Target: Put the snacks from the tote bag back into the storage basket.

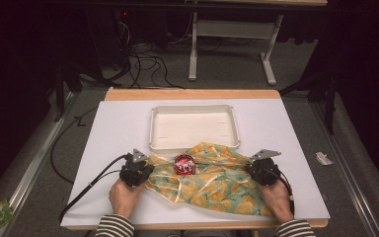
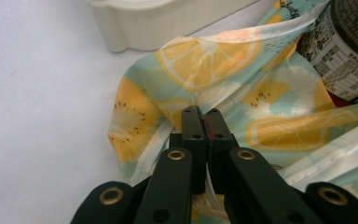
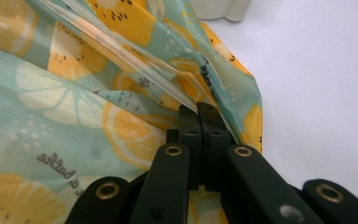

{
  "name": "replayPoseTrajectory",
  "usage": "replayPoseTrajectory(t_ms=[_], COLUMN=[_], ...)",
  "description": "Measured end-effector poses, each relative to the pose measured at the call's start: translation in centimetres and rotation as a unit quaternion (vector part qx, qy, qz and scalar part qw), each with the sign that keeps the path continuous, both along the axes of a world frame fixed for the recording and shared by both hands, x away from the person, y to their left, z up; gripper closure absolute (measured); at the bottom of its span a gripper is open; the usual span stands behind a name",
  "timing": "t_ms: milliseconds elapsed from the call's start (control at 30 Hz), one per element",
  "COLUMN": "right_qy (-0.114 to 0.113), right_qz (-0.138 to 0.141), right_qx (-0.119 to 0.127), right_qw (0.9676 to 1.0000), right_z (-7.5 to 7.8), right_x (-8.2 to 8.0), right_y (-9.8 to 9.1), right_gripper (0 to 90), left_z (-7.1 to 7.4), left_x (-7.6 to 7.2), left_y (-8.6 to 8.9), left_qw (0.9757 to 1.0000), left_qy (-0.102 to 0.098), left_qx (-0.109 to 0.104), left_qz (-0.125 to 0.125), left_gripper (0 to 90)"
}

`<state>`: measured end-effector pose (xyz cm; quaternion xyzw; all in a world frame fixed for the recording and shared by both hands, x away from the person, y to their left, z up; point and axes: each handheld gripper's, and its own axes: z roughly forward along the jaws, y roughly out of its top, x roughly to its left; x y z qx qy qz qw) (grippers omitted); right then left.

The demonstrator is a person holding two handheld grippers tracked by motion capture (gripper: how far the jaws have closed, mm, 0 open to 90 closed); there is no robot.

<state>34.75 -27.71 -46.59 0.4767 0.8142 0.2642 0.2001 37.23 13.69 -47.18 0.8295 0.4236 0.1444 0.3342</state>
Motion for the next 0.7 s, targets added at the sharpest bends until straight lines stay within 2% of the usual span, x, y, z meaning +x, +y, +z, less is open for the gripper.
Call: replayPoseTrajectory(t_ms=[133, 233, 500, 700], right_qy=[-0.013, -0.018, -0.037, -0.049], right_qz=[0.002, 0.003, 0.002, -0.006], right_qx=[-0.002, -0.006, -0.004, 0.001], right_qw=[0.9999, 0.9998, 0.9993, 0.9988], right_z=[-0.2, -0.3, -0.6, -0.9], right_x=[-0.5, -0.8, -1.6, -2.5], right_y=[-0.1, -0.1, -0.4, -0.7], right_gripper=[90.0, 90.0, 89.7, 90.0], left_z=[-0.2, -0.4, -1.0, -1.2], left_x=[-0.4, -0.7, -1.3, -1.5], left_y=[0.3, 0.4, 0.9, 0.7], left_qw=[0.9999, 0.9998, 0.9989, 0.9984], left_qy=[-0.004, -0.014, -0.032, -0.040], left_qx=[-0.008, -0.011, -0.035, -0.039], left_qz=[-0.004, -0.006, -0.005, -0.012], left_gripper=[89.5, 89.5, 89.2, 89.0])
